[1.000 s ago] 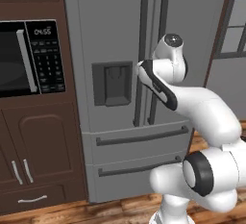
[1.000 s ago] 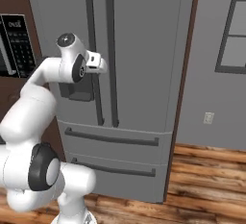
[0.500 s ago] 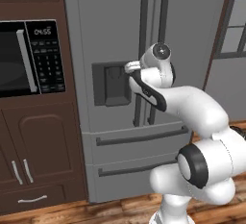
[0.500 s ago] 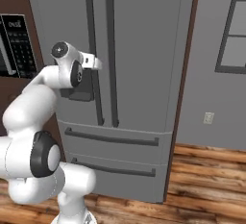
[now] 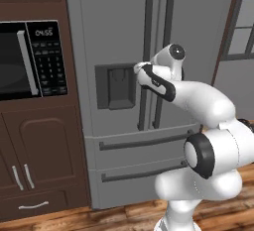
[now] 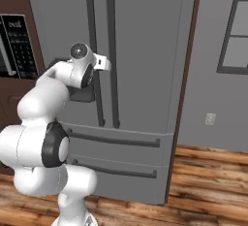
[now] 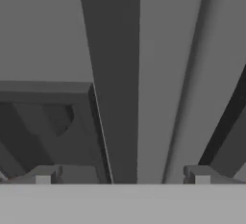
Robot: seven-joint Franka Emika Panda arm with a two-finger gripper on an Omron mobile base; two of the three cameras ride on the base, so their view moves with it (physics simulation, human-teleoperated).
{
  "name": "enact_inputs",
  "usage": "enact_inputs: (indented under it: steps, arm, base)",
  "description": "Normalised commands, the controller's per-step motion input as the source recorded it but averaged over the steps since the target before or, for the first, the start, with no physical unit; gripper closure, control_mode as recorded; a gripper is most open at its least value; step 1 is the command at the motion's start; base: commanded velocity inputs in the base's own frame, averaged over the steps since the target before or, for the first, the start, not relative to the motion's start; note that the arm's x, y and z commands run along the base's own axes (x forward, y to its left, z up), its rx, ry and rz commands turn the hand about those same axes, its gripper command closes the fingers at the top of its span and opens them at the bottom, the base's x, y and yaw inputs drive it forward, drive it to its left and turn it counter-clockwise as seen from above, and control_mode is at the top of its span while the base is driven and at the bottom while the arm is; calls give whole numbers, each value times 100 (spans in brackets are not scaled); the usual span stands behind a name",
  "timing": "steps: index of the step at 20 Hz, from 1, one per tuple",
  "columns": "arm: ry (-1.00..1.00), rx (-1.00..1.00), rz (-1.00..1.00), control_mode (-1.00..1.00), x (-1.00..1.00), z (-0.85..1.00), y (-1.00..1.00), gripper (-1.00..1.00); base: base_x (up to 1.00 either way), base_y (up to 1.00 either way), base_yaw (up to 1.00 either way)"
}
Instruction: Take the lemon wedge from the fridge and place it on the plate with fish on the dining counter.
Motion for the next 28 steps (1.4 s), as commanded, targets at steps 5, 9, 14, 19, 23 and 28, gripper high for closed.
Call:
enact_inputs:
  steps: [5, 9, 14, 19, 23, 28]
  arm:
    - [4, 0, -1, -100, 44, 0, 0, -100]
    - [1, 0, -1, -100, 25, 0, 0, -100]
    - [0, -4, 0, -100, 30, -13, 14, -100]
    - [0, -7, 0, -100, 24, -28, 12, -100]
    - [0, -5, 0, -100, 17, -21, 6, 100]
    - [0, 0, 0, -100, 2, -2, 0, 100]
  base:
    - [0, 0, 0]
    - [0, 0, 0]
    - [0, 0, 0]
    - [0, 0, 0]
    - [0, 0, 0]
    - [0, 0, 0]
